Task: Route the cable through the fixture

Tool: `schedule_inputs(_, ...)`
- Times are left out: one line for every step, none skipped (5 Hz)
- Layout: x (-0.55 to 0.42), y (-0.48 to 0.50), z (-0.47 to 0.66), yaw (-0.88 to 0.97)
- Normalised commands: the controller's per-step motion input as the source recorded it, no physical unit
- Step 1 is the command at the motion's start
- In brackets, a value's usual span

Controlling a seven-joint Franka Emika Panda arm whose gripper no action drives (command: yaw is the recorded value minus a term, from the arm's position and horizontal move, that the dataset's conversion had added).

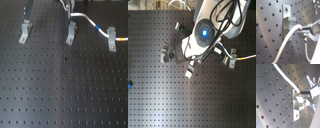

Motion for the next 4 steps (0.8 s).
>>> schedule_inputs(-0.021, -0.006, 0.0, 0.93)
schedule_inputs(-0.03, 0.19, 0.17, 0.83)
schedule_inputs(-0.007, 0.103, 0.04, 0.43)
schedule_inputs(0.081, 0.008, 0.18, 0.23)
